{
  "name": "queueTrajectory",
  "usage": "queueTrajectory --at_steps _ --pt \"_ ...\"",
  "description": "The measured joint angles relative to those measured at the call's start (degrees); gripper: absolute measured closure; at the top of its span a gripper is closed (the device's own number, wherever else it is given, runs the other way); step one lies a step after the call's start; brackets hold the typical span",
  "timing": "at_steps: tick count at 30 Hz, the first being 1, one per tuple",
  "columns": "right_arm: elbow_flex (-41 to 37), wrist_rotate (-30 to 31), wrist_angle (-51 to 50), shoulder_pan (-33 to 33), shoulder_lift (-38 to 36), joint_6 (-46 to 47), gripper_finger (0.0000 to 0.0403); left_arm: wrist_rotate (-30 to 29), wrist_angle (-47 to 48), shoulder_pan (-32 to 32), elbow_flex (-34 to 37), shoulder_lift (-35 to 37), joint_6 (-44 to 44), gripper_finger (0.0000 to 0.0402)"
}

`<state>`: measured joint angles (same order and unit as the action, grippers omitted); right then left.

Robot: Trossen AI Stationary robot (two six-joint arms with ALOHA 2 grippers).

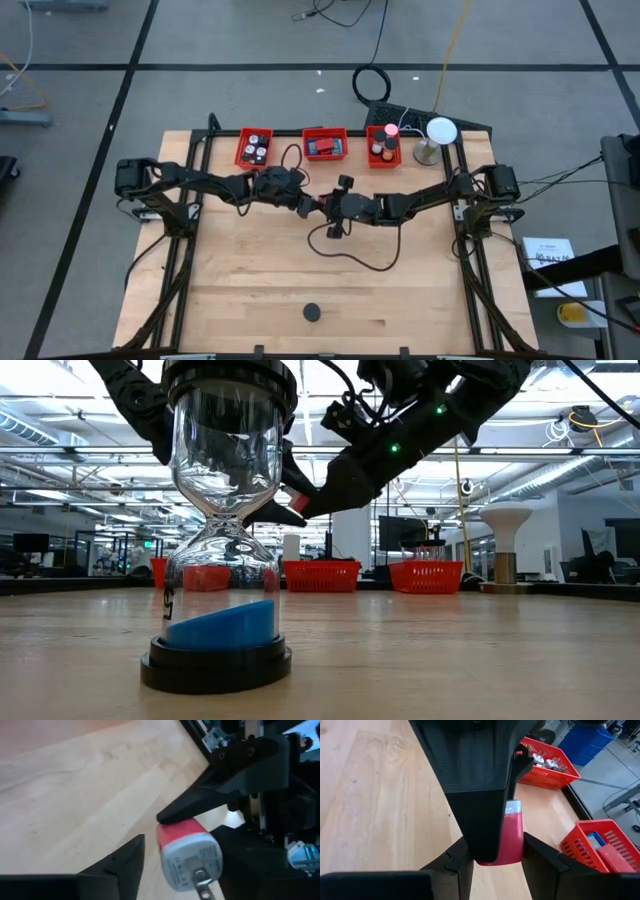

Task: Pick & Place Office items
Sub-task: Put the red charger adapter into the left red bin

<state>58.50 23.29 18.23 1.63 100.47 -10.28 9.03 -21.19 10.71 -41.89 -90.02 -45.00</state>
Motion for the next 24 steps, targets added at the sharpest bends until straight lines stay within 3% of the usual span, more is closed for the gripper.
queueTrajectory --at_steps 8,14,19,24 --pt "-0.1 0.7 0.5 0.1 0.1 0.0 0.0274 0.0 -0.5 0.0 0.0 0.0 0.3 0.0260" --pt "-0.1 2.8 0.4 1.1 0.1 2.4 0.0222 3.7 3.9 3.0 0.0 2.7 4.3 0.0261" --pt "-0.1 5.3 -3.6 1.5 0.1 3.0 0.0177 2.2 19.2 7.3 0.0 10.1 9.7 0.0261" --pt "-0.1 2.0 -6.3 1.1 0.1 5.7 0.0199 1.8 38.5 13.6 0.0 17.7 13.5 0.0261"
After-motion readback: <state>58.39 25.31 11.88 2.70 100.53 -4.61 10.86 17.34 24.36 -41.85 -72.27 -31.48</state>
